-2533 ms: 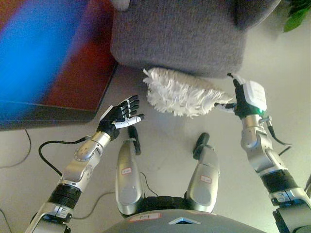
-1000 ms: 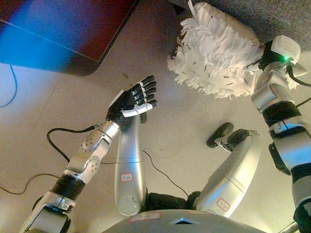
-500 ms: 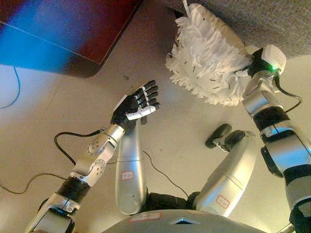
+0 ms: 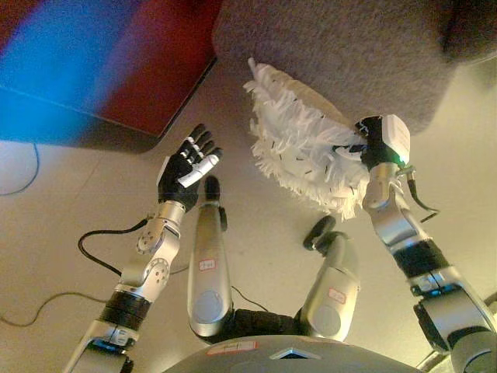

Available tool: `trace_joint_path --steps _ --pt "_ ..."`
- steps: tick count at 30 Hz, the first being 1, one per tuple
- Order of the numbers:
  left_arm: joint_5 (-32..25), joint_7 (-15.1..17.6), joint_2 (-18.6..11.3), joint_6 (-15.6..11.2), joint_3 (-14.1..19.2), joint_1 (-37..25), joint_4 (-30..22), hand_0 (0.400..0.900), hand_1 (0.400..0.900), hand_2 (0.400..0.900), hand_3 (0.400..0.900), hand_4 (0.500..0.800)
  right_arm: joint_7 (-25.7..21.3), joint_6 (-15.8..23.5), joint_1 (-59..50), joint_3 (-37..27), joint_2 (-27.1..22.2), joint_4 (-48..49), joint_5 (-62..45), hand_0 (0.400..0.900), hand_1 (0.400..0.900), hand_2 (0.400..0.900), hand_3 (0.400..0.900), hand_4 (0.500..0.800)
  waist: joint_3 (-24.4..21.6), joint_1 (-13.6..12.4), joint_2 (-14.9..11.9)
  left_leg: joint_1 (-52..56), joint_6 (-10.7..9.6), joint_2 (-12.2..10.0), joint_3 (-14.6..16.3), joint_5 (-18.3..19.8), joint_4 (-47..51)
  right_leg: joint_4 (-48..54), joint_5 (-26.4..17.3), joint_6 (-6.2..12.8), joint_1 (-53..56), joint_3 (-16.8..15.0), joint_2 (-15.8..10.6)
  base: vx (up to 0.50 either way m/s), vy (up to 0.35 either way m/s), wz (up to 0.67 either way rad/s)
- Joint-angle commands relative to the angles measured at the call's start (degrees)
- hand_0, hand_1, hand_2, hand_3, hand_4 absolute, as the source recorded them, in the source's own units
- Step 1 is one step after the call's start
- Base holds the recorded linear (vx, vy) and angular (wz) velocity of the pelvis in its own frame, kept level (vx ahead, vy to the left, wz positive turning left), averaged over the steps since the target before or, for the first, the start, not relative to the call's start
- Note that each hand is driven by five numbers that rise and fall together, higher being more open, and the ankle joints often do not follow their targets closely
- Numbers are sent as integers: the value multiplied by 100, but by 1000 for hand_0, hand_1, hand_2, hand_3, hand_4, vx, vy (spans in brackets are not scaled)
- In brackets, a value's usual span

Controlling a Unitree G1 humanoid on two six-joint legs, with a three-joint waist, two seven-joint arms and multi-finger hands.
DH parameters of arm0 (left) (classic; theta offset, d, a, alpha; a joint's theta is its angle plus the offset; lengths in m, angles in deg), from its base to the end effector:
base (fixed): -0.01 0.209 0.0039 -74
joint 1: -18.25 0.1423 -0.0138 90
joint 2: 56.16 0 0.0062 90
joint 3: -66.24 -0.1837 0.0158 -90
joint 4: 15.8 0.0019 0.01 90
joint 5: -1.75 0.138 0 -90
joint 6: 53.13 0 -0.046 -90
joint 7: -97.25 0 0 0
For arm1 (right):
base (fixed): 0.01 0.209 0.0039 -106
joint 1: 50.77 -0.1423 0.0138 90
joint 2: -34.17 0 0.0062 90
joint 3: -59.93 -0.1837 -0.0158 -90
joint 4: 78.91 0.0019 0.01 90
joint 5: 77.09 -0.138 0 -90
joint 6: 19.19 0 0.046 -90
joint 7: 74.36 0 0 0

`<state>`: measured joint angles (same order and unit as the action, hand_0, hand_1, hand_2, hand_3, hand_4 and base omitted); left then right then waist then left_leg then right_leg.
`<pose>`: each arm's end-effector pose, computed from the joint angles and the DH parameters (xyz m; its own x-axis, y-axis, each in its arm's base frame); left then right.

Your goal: Pick up the pillow and put it on the sofa.

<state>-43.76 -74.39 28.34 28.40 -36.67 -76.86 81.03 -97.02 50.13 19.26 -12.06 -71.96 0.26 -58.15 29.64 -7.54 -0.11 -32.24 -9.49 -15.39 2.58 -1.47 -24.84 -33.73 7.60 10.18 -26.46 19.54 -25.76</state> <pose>0.2172 0.1836 0.0449 0.9995 0.0033 -0.0303 -0.0149 0.9195 -0.3927 0.2634 -0.2098 0.0800 0.9575 -0.2564 0.1319 0.2466 0.4915 -0.8352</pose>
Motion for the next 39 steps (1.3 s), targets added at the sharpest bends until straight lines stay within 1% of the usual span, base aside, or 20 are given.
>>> trace_joint_path --steps 1,2,5,8,10,14,15,17,18,20,22,23,24,26,29,31,33,34,35,39 --pt "13 344 -46 -291 34 130 -257 900 900 900 900 800 -1024 1071 -309 -943 -380 1212 971 400 400 400 400 500 -874 -33 -336 1227 219 -292 224 -224 1216 1668 -1564 119 640 39 -117 6 -25 -9" --pt "95 407 26 -253 83 156 -289 900 900 900 900 800 -1102 1228 -92 -1052 -455 1428 1054 400 400 400 400 500 -1039 16 -375 1549 222 -275 358 -317 1534 1979 -1645 140 983 137 14 9 -1 -8" --pt "139 491 146 -215 145 252 -291 900 900 900 900 800 -1207 1558 462 -1315 -578 1795 1131 400 400 400 400 500 -1399 142 -423 2231 250 -171 624 -492 2135 2548 -1845 196 1665 245 259 57 46 -10" --pt "175 524 225 -119 197 382 -288 900 900 900 900 800 -1173 1896 1011 -1650 -708 2134 1169 400 400 400 400 500 -1817 268 -471 2830 314 -17 878 -541 2605 2886 -2104 292 2123 213 420 128 93 -13" --pt "175 547 242 -55 229 391 -256 900 900 900 900 800 -1111 2039 1180 -1841 -786 2253 1065 400 400 400 400 500 -2032 326 -499 3089 345 55 1021 -547 2791 3016 -2233 333 2305 224 453 98 65 -13" --pt "154 668 234 69 347 387 -157 900 900 900 900 800 -748 2306 1243 -2288 -1017 2490 543 400 400 400 400 500 -2322 430 -567 3469 398 177 1213 -396 2899 3168 -2430 385 2510 176 445 50 36 -18" --pt "131 693 214 125 423 411 -119 900 900 900 900 800 -578 2410 1239 -2428 -1079 2560 275 400 400 400 400 500 -2404 454 -593 3568 411 202 1257 -336 2918 3190 -2480 400 2556 173 433 69 -17 -17" --pt "133 615 163 192 527 431 -104 900 900 900 900 800 -392 2482 1248 -2606 -1172 2575 25 400 400 400 400 500 -2496 456 -646 3649 422 235 1302 -270 2939 3253 -2538 421 2618 203 409 67 -41 -10" --pt "150 536 144 215 563 447 -98 900 900 900 900 800 -309 2502 1219 -2668 -1231 2544 -106 400 400 400 400 500 -2539 440 -669 3680 420 243 1305 -244 2953 3289 -2554 425 2652 230 407 66 -55 -2" --pt "166 229 94 240 597 498 -132 900 900 900 900 800 -119 2471 1106 -2745 -1360 2388 -399 400 400 400 400 500 -2608 393 -706 3723 407 247 1310 -205 2965 3347 -2556 421 2710 304 414 76 -64 1" --pt "124 -277 25 210 578 593 -234 900 900 900 900 800 49 2483 925 -2734 -1472 2206 -669 400 400 400 400 500 -2635 330 -711 3774 367 206 1317 -163 2965 3417 -2515 409 2807 402 456 83 -68 1" --pt "130 -516 -10 151 552 661 -320 900 900 900 900 800 156 2510 826 -2710 -1507 2118 -770 400 400 400 400 500 -2659 293 -722 3780 347 193 1322 -167 2976 3465 -2491 399 2848 458 471 85 -67 1" --pt "104 -677 -41 143 546 721 -396 900 900 900 900 800 211 2555 758 -2684 -1535 2057 -806 400 400 400 400 500 -2675 267 -731 3783 331 183 1320 -170 2983 3507 -2471 392 2885 497 484 95 -65 3" --pt "-45 -949 -103 183 555 855 -539 900 900 900 900 800 306 2641 596 -2584 -1604 1908 -750 400 400 400 400 500 -2700 183 -745 3778 298 167 1304 -176 2983 3573 -2407 367 2968 587 503 106 -59 6" --pt "-162 -1282 -219 219 623 1018 -612 900 900 900 900 800 383 2617 343 -2391 -1651 1599 -815 400 400 400 400 500 -2703 48 -768 3775 258 141 1287 -213 2983 3610 -2323 327 3065 728 509 130 -57 12" --pt "-201 -1502 -298 261 642 1099 -691 900 900 900 900 800 331 2535 128 -2229 -1671 1334 -769 400 400 400 400 500 -2672 -67 -767 3776 235 130 1236 -231 2983 3635 -2260 305 3143 830 522 160 -62 18" --pt "-221 -1689 -415 321 626 1157 -776 900 900 900 900 800 202 2383 -211 -1986 -1687 903 -779 400 400 400 400 500 -2646 -235 -771 3757 211 131 1123 -239 2980 3676 -2182 276 3235 937 547 193 -80 20" --pt "-233 -1747 -478 339 602 1184 -829 900 900 900 900 800 124 2233 -405 -1846 -1708 639 -801 400 400 400 400 500 -2626 -321 -767 3731 196 127 1053 -249 2971 3700 -2125 258 3277 988 568 180 -100 21" --pt "-244 -1802 -545 373 584 1194 -901 900 900 900 900 800 -10 2247 -594 -1720 -1708 283 -789 400 400 400 400 500 -2604 -419 -773 3694 181 118 980 -259 2962 3719 -2077 238 3301 1036 591 146 -108 22" --pt "-411 -2021 -883 525 500 1061 -1144 900 900 900 900 800 -413 2030 -1682 -1142 -1988 -1112 -1276 400 400 400 400 500 -2451 -815 -812 3352 97 67 683 -328 2931 3762 -2025 235 3233 1200 654 46 -146 23"
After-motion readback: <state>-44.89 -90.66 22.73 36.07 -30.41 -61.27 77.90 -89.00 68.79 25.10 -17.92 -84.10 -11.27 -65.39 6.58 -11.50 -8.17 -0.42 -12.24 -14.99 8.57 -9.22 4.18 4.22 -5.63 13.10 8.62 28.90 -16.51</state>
